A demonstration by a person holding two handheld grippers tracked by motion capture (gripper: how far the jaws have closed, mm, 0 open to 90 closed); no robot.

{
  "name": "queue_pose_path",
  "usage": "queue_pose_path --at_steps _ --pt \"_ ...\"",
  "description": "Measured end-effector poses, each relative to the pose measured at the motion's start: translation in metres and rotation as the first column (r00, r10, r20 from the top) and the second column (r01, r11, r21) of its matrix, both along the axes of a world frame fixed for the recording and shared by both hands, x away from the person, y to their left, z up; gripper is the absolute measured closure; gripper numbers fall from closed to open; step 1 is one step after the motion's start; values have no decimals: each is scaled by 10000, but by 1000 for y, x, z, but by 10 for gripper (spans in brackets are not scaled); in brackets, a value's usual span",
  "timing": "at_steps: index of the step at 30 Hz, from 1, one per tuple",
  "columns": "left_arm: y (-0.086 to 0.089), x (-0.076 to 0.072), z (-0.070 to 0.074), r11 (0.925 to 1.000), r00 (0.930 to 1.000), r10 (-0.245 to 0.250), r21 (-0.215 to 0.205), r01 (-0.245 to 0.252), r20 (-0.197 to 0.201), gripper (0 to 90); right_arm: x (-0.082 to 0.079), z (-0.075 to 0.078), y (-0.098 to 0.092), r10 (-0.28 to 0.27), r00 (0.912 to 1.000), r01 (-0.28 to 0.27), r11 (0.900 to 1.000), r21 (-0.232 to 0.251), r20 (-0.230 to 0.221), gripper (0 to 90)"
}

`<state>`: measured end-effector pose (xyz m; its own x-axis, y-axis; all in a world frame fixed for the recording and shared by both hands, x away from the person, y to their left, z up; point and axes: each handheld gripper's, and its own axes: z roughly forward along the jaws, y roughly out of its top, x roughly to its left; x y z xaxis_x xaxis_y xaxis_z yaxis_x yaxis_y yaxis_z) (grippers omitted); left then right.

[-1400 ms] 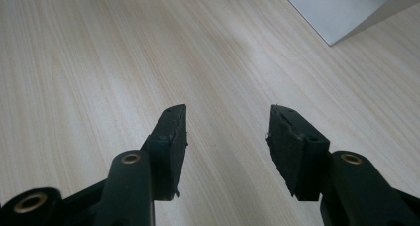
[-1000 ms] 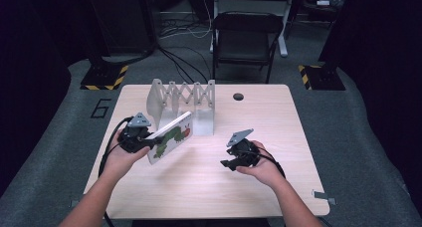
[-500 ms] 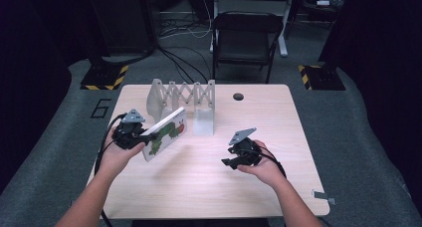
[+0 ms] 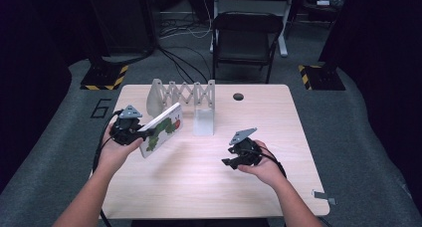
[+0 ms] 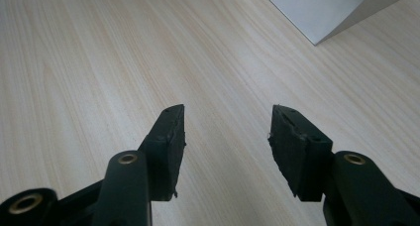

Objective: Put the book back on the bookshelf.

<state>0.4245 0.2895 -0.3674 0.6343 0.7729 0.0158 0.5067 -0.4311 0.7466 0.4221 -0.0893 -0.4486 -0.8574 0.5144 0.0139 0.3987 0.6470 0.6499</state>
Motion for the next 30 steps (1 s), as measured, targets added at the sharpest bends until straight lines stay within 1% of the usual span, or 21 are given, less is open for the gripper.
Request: queue_pose_path --at_steps 2,3,4,5,6,8,9,10,11,12,13,14,17,18,19,20,21,22,25,27,30 --pt "1 1 1 9999 9999 129 -52 -129 34 757 0 0 0 -5 10000 5 10000 5 -6 478" --pt "1 1 3 9998 9998 171 -60 -172 -33 757 0 0 0 11 10000 -11 10000 -18 0 478" --pt "1 2 3 9998 9998 222 -16 -222 7 757 0 0 -1 41 10000 -41 10000 -24 7 478" --pt "2 2 4 9998 9998 201 9 -201 -41 757 0 -1 -1 70 10000 -70 10000 -6 3 478" --pt "2 3 5 9995 9995 306 -71 -306 22 757 0 -1 -1 49 10000 -49 10000 5 11 478" --pt "2 4 6 9992 9993 380 -90 -379 29 757 0 -1 -1 53 10000 -53 10000 -5 20 478" --pt "3 4 7 9993 9993 366 -26 -366 -14 757 0 0 -1 14 10000 -14 10000 14 18 478" --pt "3 5 7 9991 9991 430 -52 -430 10 757 1 0 -2 19 10000 -19 10000 7 32 478" --pt "3 5 7 9986 9987 509 -108 -508 87 757 0 -1 -1 -71 10000 72 10000 51 -69 478" --pt "4 6 9 9990 9990 456 9 -456 10 757 0 -1 -2 -54 10000 55 10000 50 -65 478" --pt "4 6 9 9984 9985 552 -117 -552 30 757 0 0 -2 -7 10000 7 10000 -8 36 478" --pt "5 6 9 9983 9984 571 -155 -570 43 757 0 -1 -2 -25 10000 25 10000 -6 19 478" --pt "8 5 11 9976 9976 687 -132 -686 78 757 0 -1 -2 -8 10000 8 10000 -13 22 478" --pt "10 6 12 9978 9979 653 -90 -653 15 758 0 -1 -2 -19 10000 19 10000 -27 30 478" --pt "11 5 12 9970 9971 765 -133 -765 17 757 0 -1 -2 -28 10000 28 10000 -26 28 478" --pt "12 6 12 9963 9964 841 -178 -839 73 758 -1 -1 -1 -112 9999 111 9999 -24 -71 478" --pt "13 6 13 9960 9960 889 -137 -888 47 757 0 -1 -1 -29 10000 29 10000 -39 23 478" --pt "14 6 14 9955 9956 936 -128 -935 74 757 -1 -1 -2 17 10000 -17 10000 -72 20 478" --pt "17 7 16 9946 9947 1024 -197 -1022 84 757 -1 -1 -2 -8 10000 9 10000 -68 14 477" --pt "18 8 17 9939 9939 1092 -177 -1090 116 757 -2 -1 -1 -138 9999 138 9999 -15 -69 477" --pt "18 10 18 9917 9919 1262 -262 -1257 161 757 -1 -2 -2 -108 9999 108 9999 -34 -26 477"
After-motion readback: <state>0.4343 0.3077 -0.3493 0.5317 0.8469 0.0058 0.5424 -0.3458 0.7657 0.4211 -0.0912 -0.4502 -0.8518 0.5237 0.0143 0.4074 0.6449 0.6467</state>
